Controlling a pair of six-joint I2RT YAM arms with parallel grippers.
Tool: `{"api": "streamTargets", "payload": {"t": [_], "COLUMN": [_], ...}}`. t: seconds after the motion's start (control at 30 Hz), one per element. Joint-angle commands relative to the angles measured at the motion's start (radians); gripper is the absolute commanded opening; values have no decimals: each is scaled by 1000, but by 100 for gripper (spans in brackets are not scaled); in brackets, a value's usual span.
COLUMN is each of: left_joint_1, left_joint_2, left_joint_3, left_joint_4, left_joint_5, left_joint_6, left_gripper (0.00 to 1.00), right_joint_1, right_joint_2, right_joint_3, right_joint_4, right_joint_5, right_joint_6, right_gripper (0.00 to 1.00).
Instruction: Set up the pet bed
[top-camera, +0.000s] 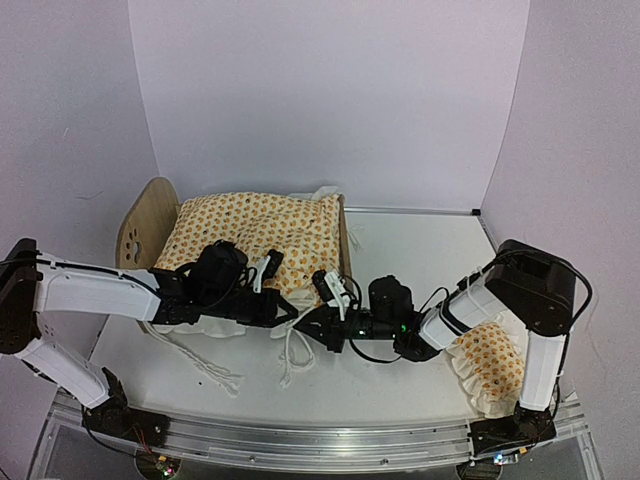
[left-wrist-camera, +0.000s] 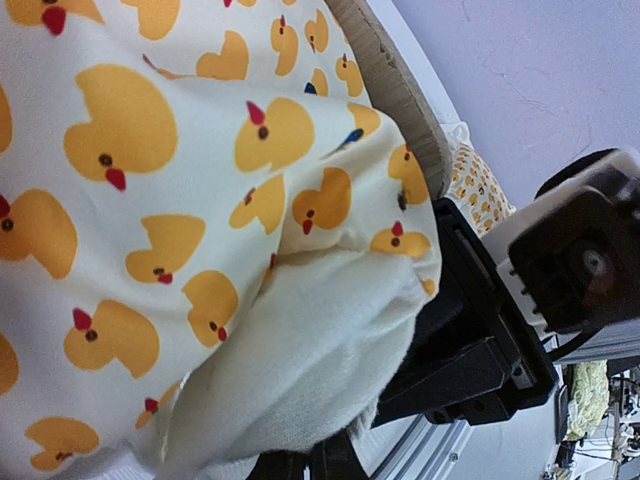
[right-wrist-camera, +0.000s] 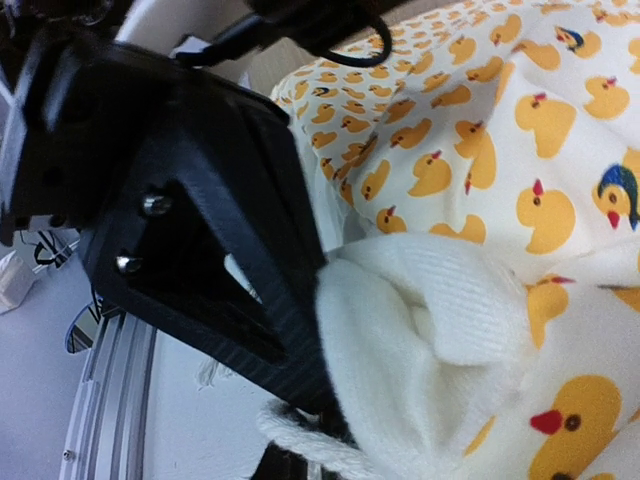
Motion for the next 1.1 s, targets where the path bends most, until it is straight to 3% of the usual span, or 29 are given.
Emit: {"api": "streamTargets", "payload": {"t": [0.0, 0.1, 0.2, 0.3, 0.5, 0.83, 0.97, 1.07], "left_joint_1": [-13, -25, -33, -37, -41, -58, -62, -71], "left_joint_2": [-84, -107, -100, -70, -50, -56, -59, -54], "left_joint_3": [-21, -18, -6, 18, 38, 67, 77, 89], "left_joint_4": [45, 59, 65, 71, 73, 73, 76, 80], "left_joint_5": [23, 26, 35, 53, 62, 70, 67, 66], "left_joint_6": [3, 3, 5, 6, 1, 13, 18, 33], "left_gripper": [0, 0, 0, 0, 0, 0, 0, 0], "right_joint_1": [-13, -14, -10, 12, 96, 156, 174, 181], "right_joint_2": [-95, -161, -207, -245, -324, -149, -116, -86], "right_joint_3": [13, 5, -15, -72, -110, -80, -67, -91], "right_joint_4": [-136, -352, -504, -509, -495, -152, -62, 37], "right_joint_5": [135, 170, 121, 99, 198, 386, 405, 411], "right_joint_6": [116, 227, 279, 309, 317, 292, 303, 331], "right_gripper": [18, 40, 49, 56, 66, 63, 56, 45]}}
